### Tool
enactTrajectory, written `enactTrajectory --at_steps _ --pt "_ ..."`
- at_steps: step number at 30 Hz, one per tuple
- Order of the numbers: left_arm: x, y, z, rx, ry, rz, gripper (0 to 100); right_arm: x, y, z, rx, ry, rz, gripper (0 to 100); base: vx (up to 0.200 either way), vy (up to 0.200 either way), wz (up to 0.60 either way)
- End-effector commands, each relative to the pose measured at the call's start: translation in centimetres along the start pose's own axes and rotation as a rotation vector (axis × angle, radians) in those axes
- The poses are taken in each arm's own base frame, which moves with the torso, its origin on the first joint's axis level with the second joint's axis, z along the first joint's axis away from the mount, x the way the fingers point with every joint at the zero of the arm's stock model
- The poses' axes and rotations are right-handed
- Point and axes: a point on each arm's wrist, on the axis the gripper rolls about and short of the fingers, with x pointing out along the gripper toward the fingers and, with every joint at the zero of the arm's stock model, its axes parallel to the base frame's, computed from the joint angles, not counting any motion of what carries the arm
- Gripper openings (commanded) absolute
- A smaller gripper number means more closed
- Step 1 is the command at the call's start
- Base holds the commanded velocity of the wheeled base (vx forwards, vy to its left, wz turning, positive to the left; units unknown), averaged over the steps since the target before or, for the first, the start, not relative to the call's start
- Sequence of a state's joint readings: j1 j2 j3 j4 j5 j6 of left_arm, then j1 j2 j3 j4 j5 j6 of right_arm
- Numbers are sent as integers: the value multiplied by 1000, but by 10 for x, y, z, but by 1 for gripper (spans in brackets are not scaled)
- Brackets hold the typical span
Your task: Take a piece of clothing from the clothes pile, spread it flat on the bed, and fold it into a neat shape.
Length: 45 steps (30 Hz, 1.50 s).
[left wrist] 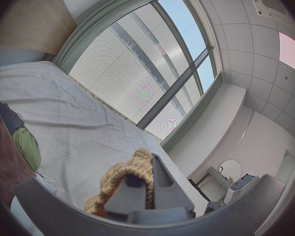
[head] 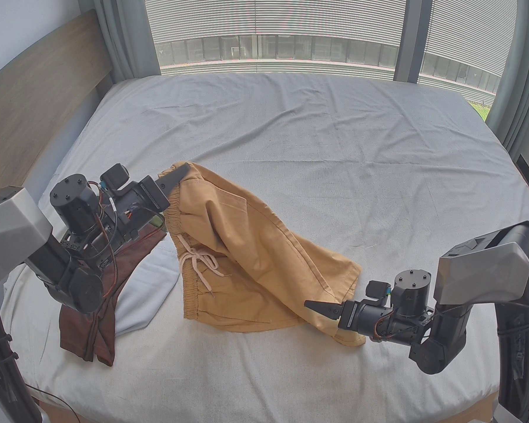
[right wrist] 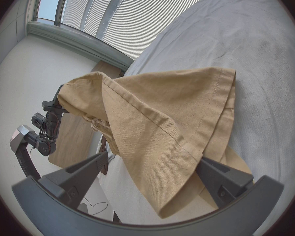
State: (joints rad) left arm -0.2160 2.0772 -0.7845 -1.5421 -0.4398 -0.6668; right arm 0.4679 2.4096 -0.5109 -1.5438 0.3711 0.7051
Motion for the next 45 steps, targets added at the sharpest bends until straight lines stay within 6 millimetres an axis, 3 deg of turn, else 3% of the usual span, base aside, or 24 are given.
enactTrajectory --at_steps 1,13,35,36,45 --pt "0 0 -1 -2 2 1 0 2 6 9 7 -32 26 100 0 0 0" --pt "-1 0 0 0 0 -1 0 7 6 36 4 -175 6 100 0 0 0" --pt "-1 -1 2 2 -3 -4 0 23 3 51 102 -287 -6 100 0 0 0" --pt "-1 -1 2 2 -3 -4 0 24 2 51 102 -293 -10 0 0 0 0" --pt "-1 -1 1 1 -2 -3 0 22 4 55 126 -309 0 0 0 0 0"
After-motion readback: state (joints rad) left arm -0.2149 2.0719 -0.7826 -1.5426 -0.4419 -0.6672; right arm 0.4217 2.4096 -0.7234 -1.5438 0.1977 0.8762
